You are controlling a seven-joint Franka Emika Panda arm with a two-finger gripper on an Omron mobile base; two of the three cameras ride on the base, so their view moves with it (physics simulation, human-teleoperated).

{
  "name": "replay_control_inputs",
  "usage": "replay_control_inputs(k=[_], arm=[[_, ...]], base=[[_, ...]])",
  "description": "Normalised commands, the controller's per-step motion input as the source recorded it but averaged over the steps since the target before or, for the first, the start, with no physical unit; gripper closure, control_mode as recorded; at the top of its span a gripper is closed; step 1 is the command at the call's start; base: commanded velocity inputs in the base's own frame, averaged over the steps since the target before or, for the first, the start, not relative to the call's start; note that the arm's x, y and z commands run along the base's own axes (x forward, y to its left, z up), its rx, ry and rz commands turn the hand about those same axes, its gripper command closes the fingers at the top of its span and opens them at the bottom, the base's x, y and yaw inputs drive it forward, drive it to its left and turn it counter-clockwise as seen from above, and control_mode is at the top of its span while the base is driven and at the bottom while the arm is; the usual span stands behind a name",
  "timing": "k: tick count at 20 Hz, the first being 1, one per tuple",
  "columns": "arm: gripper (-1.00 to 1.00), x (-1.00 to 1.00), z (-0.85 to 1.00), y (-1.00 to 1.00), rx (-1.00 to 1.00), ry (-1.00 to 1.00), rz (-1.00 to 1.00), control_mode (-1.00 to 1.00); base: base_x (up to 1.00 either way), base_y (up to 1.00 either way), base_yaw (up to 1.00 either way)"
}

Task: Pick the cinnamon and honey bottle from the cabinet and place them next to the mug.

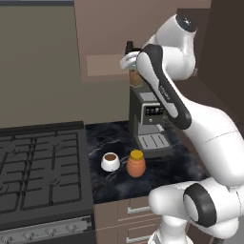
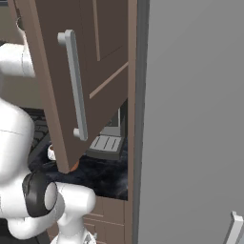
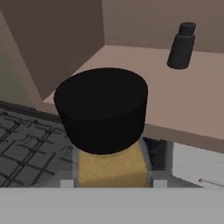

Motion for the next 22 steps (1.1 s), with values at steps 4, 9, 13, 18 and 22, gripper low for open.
replay_control_inputs(k=[4, 9, 13, 18, 22], arm=[[1.0, -0.51, -0.37, 0.2, 0.0, 0.05, -0.26, -1.0], [1.0, -0.34, -0.46, 0.15, 0.0, 0.1, -0.33, -1.0], [1.0, -0.19, -0.57, 0.22, -0.01, 0.09, -0.36, -1.0], [1.0, -0.13, -0.5, 0.18, -0.01, 0.04, -0.35, -1.0], [1.0, -0.03, -0.48, 0.21, -0.02, 0.0, -0.32, -1.0]], base=[[0.0, 0.0, 0.0], [0.0, 0.0, 0.0], [0.0, 0.0, 0.0], [0.0, 0.0, 0.0], [0.0, 0.0, 0.0]])
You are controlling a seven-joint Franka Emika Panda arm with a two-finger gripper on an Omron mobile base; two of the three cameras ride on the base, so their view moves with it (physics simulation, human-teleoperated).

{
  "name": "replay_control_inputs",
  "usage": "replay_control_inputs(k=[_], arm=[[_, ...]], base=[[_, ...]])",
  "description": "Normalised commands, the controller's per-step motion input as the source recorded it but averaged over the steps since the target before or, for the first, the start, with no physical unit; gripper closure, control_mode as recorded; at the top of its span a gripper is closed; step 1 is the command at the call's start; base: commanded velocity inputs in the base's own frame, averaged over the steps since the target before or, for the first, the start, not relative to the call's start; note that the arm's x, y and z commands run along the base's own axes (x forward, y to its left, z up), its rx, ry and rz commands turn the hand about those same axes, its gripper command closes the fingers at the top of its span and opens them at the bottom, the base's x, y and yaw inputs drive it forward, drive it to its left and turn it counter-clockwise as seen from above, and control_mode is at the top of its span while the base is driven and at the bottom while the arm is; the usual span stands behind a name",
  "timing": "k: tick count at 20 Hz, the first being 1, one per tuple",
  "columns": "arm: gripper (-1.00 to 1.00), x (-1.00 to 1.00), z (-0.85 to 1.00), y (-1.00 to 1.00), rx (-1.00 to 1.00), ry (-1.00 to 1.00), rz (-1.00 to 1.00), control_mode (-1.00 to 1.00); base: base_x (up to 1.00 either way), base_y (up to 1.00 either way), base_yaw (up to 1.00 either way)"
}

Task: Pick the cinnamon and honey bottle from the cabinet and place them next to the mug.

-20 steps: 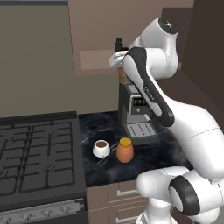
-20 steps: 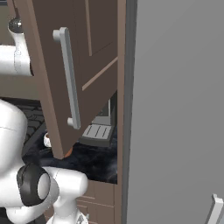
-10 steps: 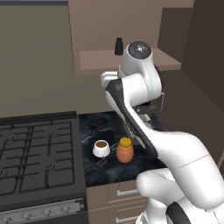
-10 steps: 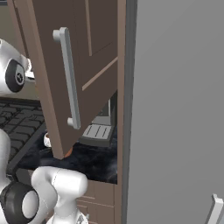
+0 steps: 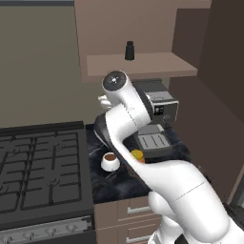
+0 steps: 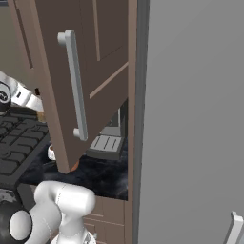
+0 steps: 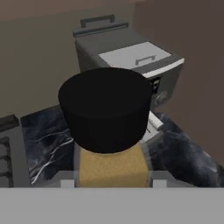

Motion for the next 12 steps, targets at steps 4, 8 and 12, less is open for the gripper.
replay_control_inputs(k=[4, 8, 12], arm=[[1.0, 0.0, -0.48, 0.2, -0.05, 0.0, -0.24, -1.0], [1.0, 0.0, -0.58, 0.22, -0.06, 0.01, -0.19, -1.0], [1.0, 0.04, -0.71, 0.16, -0.04, 0.03, -0.14, -1.0]], base=[[0.0, 0.0, 0.0], [0.0, 0.0, 0.0], [0.0, 0.0, 0.0]])
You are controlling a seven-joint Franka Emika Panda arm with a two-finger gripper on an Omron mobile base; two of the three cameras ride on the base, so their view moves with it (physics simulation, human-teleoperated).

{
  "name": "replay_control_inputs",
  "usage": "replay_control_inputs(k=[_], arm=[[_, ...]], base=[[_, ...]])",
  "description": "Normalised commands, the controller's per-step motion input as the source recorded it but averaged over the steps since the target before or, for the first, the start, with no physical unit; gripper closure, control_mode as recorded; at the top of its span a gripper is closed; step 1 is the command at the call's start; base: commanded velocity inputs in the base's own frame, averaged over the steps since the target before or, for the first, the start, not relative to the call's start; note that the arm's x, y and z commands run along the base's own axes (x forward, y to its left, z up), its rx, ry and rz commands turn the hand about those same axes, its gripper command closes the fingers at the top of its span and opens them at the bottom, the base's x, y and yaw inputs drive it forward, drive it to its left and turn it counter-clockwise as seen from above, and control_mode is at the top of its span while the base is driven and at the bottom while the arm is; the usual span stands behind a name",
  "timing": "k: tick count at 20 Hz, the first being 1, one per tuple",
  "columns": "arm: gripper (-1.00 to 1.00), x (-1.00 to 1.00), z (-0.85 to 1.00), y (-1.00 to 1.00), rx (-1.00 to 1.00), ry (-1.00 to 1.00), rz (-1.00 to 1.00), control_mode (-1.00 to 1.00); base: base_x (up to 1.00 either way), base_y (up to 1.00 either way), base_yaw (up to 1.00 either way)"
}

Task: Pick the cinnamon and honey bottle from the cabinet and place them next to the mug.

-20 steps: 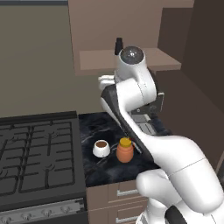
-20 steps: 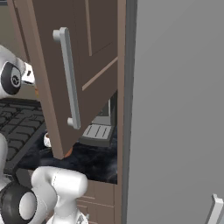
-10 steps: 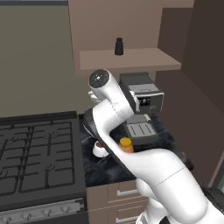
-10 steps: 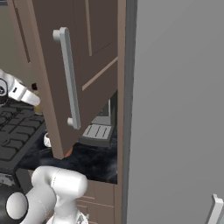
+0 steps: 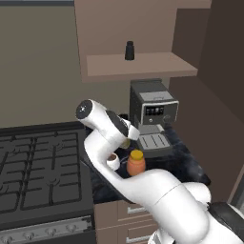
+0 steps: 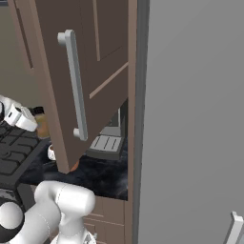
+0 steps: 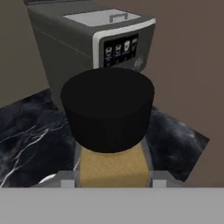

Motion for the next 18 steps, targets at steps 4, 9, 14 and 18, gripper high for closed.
replay_control_inputs(k=[4, 9, 14, 18], arm=[[1.0, 0.01, -0.89, 0.07, -0.03, 0.06, -0.12, -1.0], [1.0, 0.03, -0.93, 0.06, -0.04, 0.08, -0.11, -1.0], [1.0, 0.03, -0.83, 0.05, -0.03, 0.07, -0.11, -1.0], [1.0, 0.1, -0.66, 0.0, -0.01, 0.0, -0.1, -1.0]], base=[[0.0, 0.0, 0.0], [0.0, 0.0, 0.0], [0.0, 0.0, 0.0], [0.0, 0.0, 0.0]])
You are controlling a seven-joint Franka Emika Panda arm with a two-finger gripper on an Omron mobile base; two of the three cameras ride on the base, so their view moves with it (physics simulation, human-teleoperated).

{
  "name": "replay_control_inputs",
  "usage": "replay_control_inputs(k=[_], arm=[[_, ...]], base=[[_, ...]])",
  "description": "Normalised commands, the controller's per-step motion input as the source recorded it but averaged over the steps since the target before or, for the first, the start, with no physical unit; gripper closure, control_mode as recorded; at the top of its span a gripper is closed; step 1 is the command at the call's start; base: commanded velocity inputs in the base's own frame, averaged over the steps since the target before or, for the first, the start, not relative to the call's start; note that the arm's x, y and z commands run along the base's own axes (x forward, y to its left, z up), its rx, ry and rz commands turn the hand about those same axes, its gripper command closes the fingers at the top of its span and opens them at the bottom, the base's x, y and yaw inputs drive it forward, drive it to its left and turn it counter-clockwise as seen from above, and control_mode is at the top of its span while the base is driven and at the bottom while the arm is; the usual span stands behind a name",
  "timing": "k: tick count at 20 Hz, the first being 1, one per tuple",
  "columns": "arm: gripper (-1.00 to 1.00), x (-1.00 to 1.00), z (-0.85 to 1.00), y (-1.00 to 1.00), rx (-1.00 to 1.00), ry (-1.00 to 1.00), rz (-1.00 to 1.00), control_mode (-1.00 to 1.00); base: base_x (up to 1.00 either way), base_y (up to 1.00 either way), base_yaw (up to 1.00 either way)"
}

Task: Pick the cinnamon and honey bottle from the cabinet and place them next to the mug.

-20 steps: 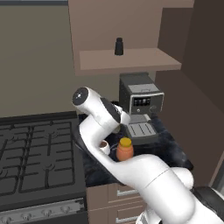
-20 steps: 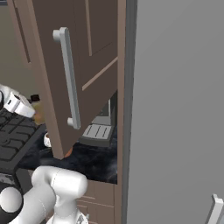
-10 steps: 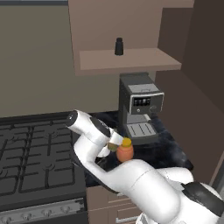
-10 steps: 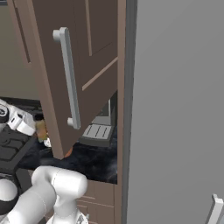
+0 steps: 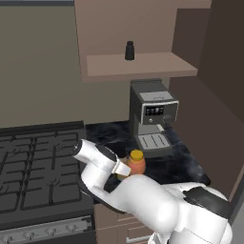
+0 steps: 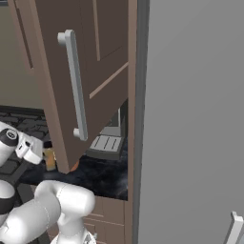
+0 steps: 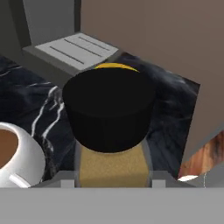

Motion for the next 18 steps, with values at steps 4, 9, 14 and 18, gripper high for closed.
replay_control_inputs(k=[4, 9, 14, 18], arm=[[1.0, 0.08, -0.35, 0.0, 0.0, -0.01, -0.08, -1.0], [1.0, 0.09, -0.07, 0.04, 0.0, -0.01, -0.02, -1.0], [1.0, 0.12, -0.03, 0.07, 0.0, -0.01, 0.0, -1.0], [1.0, 0.17, -0.01, 0.0, 0.0, -0.01, 0.0, -1.0]], base=[[0.0, 0.0, 0.0], [0.0, 0.0, 0.0], [0.0, 0.0, 0.0], [0.0, 0.0, 0.0]])
